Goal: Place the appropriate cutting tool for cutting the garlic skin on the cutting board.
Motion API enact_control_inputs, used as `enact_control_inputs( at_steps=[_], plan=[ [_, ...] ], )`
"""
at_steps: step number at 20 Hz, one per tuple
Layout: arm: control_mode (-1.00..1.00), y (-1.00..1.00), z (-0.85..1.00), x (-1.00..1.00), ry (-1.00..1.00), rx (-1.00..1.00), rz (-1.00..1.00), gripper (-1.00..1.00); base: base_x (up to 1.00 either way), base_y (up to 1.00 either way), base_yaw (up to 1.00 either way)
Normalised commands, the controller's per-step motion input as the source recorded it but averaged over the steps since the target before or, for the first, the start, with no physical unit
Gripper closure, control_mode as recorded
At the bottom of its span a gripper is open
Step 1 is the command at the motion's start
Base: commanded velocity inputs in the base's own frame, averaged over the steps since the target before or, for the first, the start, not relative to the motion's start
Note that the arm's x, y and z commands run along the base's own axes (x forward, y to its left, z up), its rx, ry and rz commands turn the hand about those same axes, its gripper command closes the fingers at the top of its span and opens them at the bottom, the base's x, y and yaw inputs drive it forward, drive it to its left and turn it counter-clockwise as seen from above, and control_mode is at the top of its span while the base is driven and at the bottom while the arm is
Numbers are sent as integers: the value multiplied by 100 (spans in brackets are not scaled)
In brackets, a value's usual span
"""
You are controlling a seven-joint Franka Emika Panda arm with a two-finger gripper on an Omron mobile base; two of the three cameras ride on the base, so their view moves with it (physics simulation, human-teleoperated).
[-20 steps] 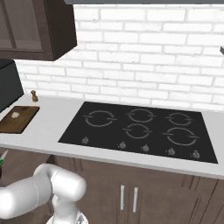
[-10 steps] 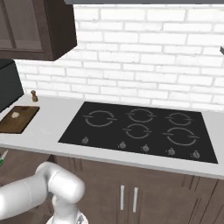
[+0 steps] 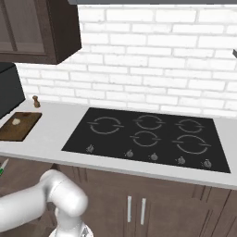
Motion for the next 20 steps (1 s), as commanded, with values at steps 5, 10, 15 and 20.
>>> enact_control_inputs(
  at_steps=[5, 10, 15, 20],
  plan=[
    [-100, 19, -26, 3, 0, -3, 1, -100, 0, 0, 0],
    [-100, 10, -17, 0, 0, 0, 1, -100, 0, 0, 0],
    [-100, 5, -13, -30, 1, 0, 0, -100, 0, 0, 0],
    [-100, 1, -2, -52, 0, 0, 0, -100, 0, 0, 0]
  ],
)
